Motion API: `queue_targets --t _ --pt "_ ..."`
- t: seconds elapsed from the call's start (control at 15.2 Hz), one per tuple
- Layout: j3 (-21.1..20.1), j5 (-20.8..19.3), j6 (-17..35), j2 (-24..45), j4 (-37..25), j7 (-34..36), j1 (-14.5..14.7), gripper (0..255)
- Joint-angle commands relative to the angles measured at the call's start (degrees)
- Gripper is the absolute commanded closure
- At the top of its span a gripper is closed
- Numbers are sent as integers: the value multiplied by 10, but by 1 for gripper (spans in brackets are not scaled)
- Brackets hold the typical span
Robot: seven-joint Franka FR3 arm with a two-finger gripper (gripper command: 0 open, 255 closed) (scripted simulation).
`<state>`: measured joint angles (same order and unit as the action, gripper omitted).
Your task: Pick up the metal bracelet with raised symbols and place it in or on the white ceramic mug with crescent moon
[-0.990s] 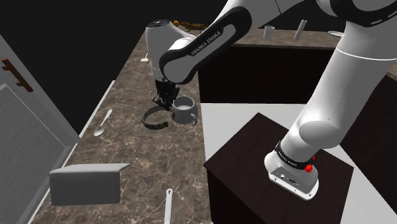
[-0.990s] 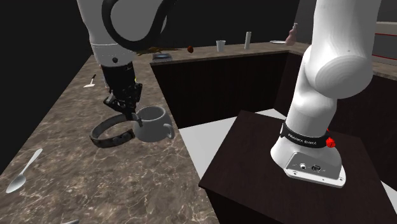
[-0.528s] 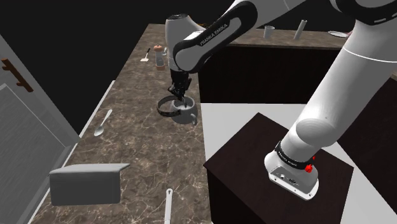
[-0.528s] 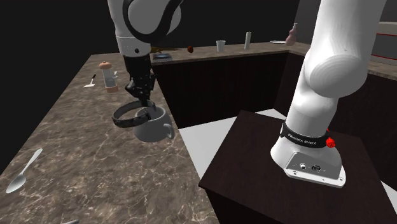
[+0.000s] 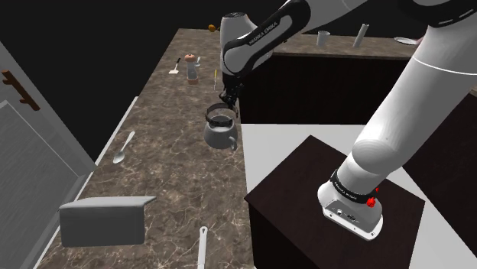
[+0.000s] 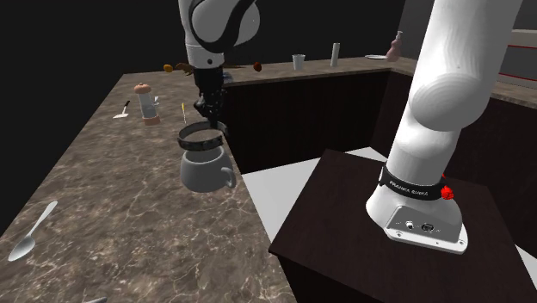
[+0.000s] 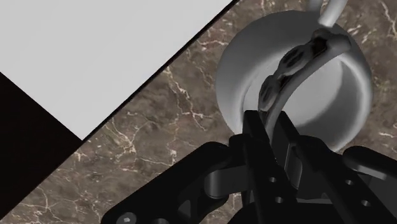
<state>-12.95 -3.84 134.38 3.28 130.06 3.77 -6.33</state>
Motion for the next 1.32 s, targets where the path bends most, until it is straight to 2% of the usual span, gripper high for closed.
queue_targets --t 0.0,0.73,1.25 --pt "3 -3 11 8 3 -6 -3 255" --pt "10 -33 96 76 22 18 0 255" --pt "10 -34 96 76 22 18 0 255"
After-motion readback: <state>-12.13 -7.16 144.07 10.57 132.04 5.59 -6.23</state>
